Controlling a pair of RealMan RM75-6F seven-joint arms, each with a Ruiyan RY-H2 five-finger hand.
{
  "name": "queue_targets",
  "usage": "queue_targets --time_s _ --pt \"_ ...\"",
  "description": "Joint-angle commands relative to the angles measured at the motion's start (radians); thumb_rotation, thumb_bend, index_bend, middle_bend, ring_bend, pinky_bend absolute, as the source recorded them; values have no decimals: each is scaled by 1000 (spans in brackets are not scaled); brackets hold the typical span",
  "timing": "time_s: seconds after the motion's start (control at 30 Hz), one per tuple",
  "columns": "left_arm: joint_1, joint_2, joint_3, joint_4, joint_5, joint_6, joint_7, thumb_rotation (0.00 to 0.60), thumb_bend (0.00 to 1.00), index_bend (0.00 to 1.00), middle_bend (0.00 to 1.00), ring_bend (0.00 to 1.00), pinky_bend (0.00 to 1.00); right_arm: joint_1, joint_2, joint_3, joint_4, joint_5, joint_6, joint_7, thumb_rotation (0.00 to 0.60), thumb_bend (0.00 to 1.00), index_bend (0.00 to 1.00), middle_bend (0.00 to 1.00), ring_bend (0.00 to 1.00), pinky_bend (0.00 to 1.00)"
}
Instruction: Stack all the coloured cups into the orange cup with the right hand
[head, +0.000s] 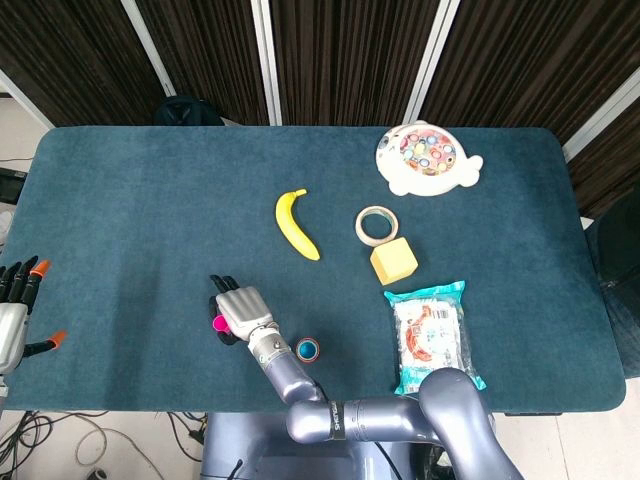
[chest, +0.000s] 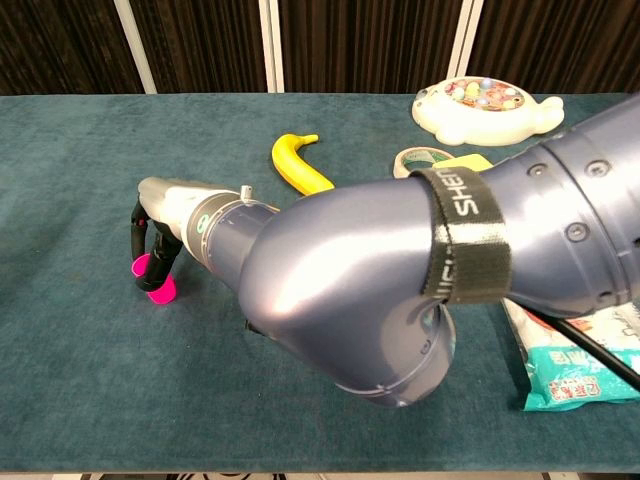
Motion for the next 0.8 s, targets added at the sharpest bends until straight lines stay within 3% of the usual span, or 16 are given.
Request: queue_targets --time_s 0.03,0.3,0.8 --pt "0 0 0 0 1 2 0 600 0 0 0 0 52 -3 7 3 -10 -4 7 0 600 416 490 0 70 701" --pt "0 -5 -1 4 -2 1 9 600 0 0 0 0 53 -44 84 -2 -111 -15 53 -13 600 416 495 0 71 766" --pt "11 -8 -16 -1 -17 36 43 600 0 0 0 0 52 -251 454 -138 -601 -43 201 -66 600 416 506 0 71 854"
